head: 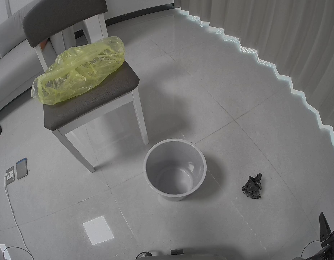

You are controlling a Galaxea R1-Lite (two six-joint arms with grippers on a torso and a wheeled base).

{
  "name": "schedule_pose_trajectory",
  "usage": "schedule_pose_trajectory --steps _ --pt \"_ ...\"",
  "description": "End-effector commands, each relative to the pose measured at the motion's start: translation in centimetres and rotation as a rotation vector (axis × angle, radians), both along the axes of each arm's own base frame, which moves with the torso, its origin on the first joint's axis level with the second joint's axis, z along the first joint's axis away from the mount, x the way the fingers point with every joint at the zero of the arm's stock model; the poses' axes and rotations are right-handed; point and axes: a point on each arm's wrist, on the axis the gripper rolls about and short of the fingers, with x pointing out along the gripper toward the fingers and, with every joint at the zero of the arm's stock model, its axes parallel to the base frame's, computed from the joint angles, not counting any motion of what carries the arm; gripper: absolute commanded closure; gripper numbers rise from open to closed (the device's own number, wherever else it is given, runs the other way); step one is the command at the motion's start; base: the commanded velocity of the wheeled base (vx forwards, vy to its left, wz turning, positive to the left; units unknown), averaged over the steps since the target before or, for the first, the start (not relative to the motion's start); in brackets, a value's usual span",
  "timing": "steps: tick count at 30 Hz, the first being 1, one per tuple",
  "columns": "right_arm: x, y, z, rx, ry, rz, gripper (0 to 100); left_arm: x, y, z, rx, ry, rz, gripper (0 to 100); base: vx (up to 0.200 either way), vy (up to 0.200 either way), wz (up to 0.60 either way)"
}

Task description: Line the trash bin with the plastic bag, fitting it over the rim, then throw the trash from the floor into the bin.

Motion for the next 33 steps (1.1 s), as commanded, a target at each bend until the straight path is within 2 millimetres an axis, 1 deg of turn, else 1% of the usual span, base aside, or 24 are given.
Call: schedule_pose_trajectory --steps 1,2,8,10,11,12,13,17,20,21,22,26,32,33 --pt "0.1 0.0 -0.4 0.006 0.009 -0.002 0 15.0 1.7 2.8 -0.013 0.263 0.14 0 0.0 0.0 0.0" --pt "0.1 0.0 -0.4 0.006 0.009 -0.002 0 16.7 2.1 2.5 -0.016 0.292 0.16 0 0.0 0.0 0.0" --pt "0.1 0.0 -0.4 0.006 0.009 -0.002 0 21.8 2.7 1.4 -0.005 0.365 0.239 0 0.0 0.0 0.0" --pt "0.1 0.0 -0.5 0.006 0.01 -0.002 0 23.3 2.9 1.5 -0.001 0.371 0.26 0 0.0 0.0 0.0" --pt "0.1 0.0 -0.5 0.006 0.01 -0.002 0 23.3 2.9 1.5 -0.001 0.371 0.26 0 0.0 0.0 0.0" --pt "0.1 0.0 -0.5 0.006 0.01 -0.002 0 24.5 3.1 1.4 0.003 0.392 0.277 0 0.0 0.0 0.0" --pt "0.1 0.0 -0.5 0.006 0.01 -0.002 0 24.5 3.1 1.4 0.003 0.392 0.277 0 0.0 0.0 0.0" --pt "0.1 0.0 -0.5 0.006 0.01 -0.002 0 27.5 3.6 1.5 0.005 0.424 0.298 0 0.0 0.0 0.0" --pt "0.1 0.0 -0.5 0.006 0.01 -0.002 0 28.5 4.6 1.1 0.01 0.465 0.34 0 0.0 0.0 0.0" --pt "0.1 0.0 -0.5 0.006 0.01 -0.002 0 28.6 4.6 1.0 0.01 0.468 0.34 0 0.0 0.0 0.0" --pt "0.1 0.0 -0.5 0.006 0.01 -0.002 0 29.3 4.9 0.9 0.007 0.472 0.346 0 0.0 0.0 0.0" --pt "0.1 0.0 -0.5 0.006 0.01 -0.002 0 31.1 6.2 0.8 -0.003 0.457 0.377 0 0.0 0.0 0.0" --pt "0.1 0.0 -0.5 0.009 0.009 -0.002 0 33.5 6.7 1.2 -0.028 0.407 0.384 0 0.0 0.0 0.0" --pt "0.1 0.0 -0.4 0.007 0.007 -0.002 0 33.5 6.8 1.2 -0.028 0.407 0.384 0 0.0 0.0 0.0"
